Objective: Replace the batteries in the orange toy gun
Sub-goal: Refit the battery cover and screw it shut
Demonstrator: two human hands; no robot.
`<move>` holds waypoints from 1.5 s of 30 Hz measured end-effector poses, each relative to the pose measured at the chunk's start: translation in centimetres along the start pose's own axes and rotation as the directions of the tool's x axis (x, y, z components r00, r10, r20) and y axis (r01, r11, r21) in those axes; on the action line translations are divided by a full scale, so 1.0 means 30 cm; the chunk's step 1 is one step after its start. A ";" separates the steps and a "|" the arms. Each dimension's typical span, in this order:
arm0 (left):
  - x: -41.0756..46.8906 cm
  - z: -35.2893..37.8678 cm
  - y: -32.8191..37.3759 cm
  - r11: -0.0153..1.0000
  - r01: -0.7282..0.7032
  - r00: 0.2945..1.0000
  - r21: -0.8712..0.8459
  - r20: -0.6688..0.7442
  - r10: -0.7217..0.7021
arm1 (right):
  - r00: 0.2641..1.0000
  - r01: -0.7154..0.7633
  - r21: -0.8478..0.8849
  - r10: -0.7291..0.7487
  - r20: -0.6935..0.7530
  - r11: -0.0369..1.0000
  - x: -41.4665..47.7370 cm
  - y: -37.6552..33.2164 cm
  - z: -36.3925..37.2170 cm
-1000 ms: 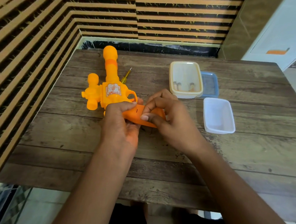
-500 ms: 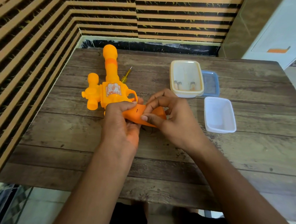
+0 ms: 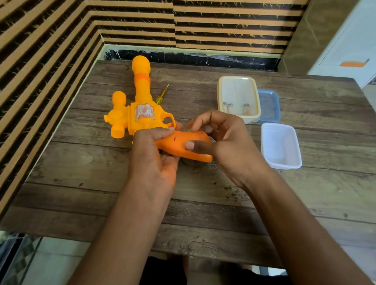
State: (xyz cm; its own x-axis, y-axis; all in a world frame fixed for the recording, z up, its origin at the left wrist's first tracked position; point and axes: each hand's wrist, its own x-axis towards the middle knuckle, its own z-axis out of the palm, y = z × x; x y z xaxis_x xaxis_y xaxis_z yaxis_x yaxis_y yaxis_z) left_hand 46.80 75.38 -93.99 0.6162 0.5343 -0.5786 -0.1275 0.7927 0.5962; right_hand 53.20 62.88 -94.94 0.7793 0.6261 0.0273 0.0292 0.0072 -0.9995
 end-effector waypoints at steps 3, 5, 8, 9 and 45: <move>0.008 -0.005 -0.002 1.000 0.022 1.000 0.003 -0.018 -0.022 | 1.000 -0.007 -0.071 0.009 0.026 0.997 0.001 -0.003 -0.005; 0.010 -0.007 -0.003 0.999 0.032 0.999 0.008 -0.016 -0.032 | 0.999 0.018 -0.136 -0.014 0.032 0.991 0.005 -0.007 -0.005; 0.007 -0.008 0.003 1.000 0.021 1.000 0.019 -0.005 -0.021 | 0.998 0.062 -0.199 -0.057 0.030 0.978 0.007 -0.012 -0.001; 0.007 -0.010 0.008 1.000 0.009 1.000 0.009 0.001 -0.009 | 0.998 0.067 -0.180 -0.067 0.004 0.981 0.006 -0.012 0.001; 0.046 -0.053 0.078 0.995 -0.101 0.992 -0.024 -0.082 0.099 | 0.979 0.203 -0.974 -0.045 0.199 0.097 0.324 0.007 0.112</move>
State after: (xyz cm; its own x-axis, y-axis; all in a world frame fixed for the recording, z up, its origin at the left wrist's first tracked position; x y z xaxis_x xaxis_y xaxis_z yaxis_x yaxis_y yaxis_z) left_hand 46.10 78.44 -94.28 0.5351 0.6322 -0.5603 -0.2076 0.7414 0.6382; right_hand 58.68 71.59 -94.94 0.6368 0.7679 0.0692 0.7708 -0.6322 -0.0790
